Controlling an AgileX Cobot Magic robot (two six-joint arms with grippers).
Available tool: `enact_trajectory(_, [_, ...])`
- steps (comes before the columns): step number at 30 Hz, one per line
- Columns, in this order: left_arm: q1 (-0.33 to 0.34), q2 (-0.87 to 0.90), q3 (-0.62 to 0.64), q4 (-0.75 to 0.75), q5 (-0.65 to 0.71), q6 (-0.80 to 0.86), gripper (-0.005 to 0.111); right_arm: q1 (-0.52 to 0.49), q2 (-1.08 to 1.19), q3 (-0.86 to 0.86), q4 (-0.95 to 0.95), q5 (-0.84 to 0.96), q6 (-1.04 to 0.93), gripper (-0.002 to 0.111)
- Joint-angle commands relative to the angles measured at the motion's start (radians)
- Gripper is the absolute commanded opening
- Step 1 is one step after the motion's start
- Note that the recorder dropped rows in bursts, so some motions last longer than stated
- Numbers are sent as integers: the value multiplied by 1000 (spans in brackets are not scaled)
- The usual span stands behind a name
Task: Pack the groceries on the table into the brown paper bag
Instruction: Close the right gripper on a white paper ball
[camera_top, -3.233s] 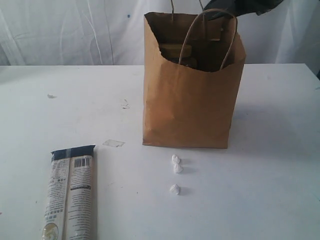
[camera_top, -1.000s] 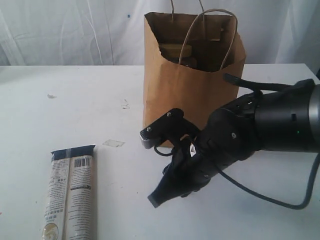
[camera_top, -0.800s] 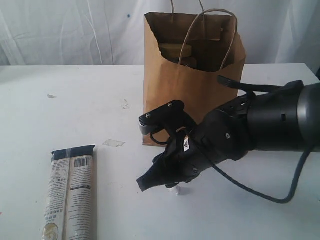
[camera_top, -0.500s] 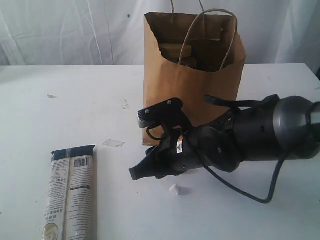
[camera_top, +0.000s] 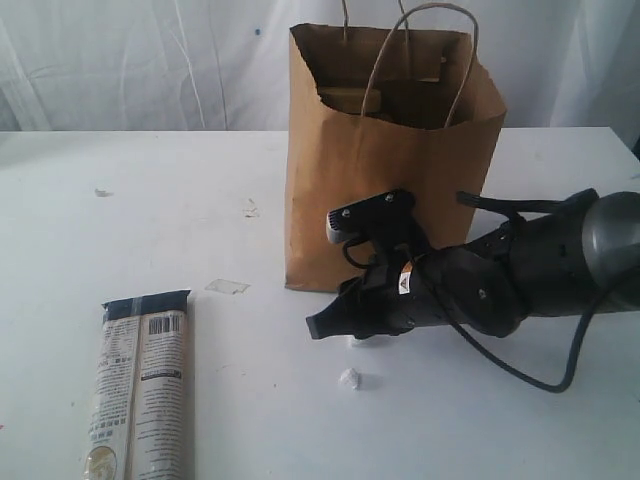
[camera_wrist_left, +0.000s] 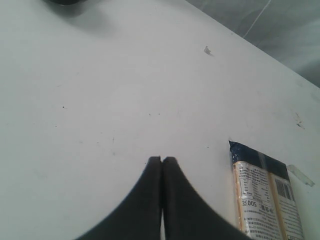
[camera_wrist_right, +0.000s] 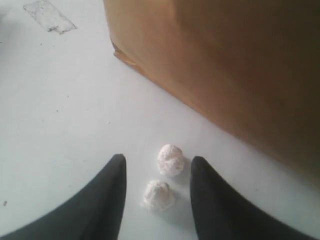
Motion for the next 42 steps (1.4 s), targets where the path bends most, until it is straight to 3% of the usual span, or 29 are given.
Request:
enact_trajectory(1, [2,-4,4,3,-1,2,0,-8,30,3,-1,-49,-16,39])
enact_trajectory(19, [2,-4,4,3,-1,2,0,-8,143,1,1,-159,-85,38])
enact_trajectory(22, [2,-4,4,3,-1,2,0,-8,147,1,1,-131,-85,27])
enact_trajectory(26, [2,-4,4,3,-1,2,0,-8,133,1,1,-70,-85,0])
enact_trajectory(42, [2,-4,4,3,-1,2,0,9,-60,1,0,249,-135,0])
